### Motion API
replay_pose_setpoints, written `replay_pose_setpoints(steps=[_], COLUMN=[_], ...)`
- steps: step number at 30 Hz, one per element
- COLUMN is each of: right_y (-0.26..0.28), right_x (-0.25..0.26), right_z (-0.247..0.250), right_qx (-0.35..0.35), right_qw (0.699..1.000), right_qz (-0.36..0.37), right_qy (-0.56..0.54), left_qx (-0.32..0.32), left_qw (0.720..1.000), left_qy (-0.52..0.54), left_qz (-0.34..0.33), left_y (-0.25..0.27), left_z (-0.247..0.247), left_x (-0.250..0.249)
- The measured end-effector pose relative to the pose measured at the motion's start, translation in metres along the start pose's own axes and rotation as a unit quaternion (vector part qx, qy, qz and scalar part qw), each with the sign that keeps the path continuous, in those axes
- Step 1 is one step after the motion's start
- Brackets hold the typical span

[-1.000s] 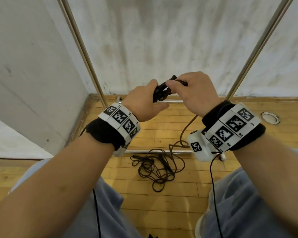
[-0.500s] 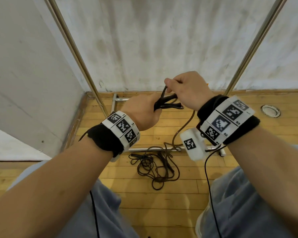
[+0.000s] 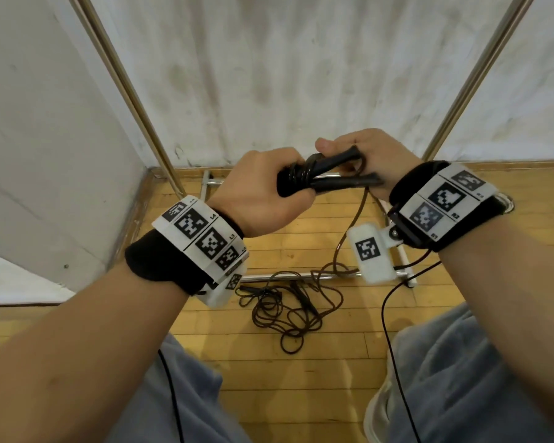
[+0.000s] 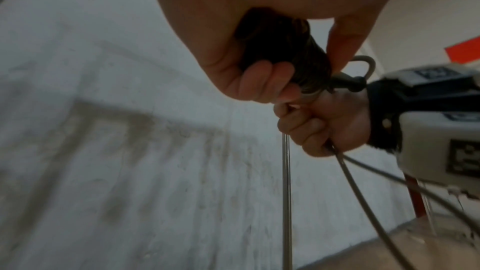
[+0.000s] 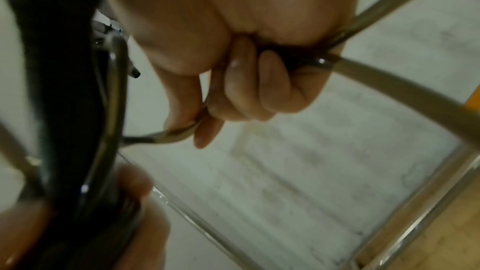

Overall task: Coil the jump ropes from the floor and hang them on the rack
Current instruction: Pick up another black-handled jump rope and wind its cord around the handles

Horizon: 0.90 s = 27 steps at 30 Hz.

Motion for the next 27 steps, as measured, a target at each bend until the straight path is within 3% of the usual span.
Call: replay_pose_setpoints(steps=[4,8,14,18,21,27], right_y=[-0.002,-0.001,0.003,0.007,0.008,0.003], right_x=[-0.006,-0.012,-0.002,0.012,0.016,0.012], right_z=[-0.016,-0.040,-0.050,-0.046,-0.058,-0.042], right_qx=[-0.045,-0.026,-0.054,-0.130,-0.121,-0.100], right_qw=[0.997,0.998,0.998,0.987,0.980,0.938], right_qz=[0.009,-0.012,-0.002,0.056,0.086,0.022], right_qy=[-0.057,-0.063,0.015,0.083,0.133,0.331], left_qx=[-0.066,-0.113,-0.142,-0.180,-0.197,-0.175], left_qw=[0.995,0.988,0.974,0.959,0.959,0.975], left_qy=[0.072,0.100,0.150,0.200,0.192,0.129], left_qz=[0.009,0.043,0.095,0.089,0.070,0.056], left_y=[0.005,0.008,0.008,0.004,0.000,-0.005], left_z=[0.018,0.026,0.025,0.033,0.041,0.032], left_x=[-0.005,0.002,0.016,0.021,0.020,0.015])
Point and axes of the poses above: each hand's wrist, its own y-axis away from the middle knuckle, its own z-axis out of the back of the hand, x = y × z, the point moved 10 cm from there along -y, towards the middle knuckle, and after that the axes turned 11 degrees about x, right-handed, at the moved point
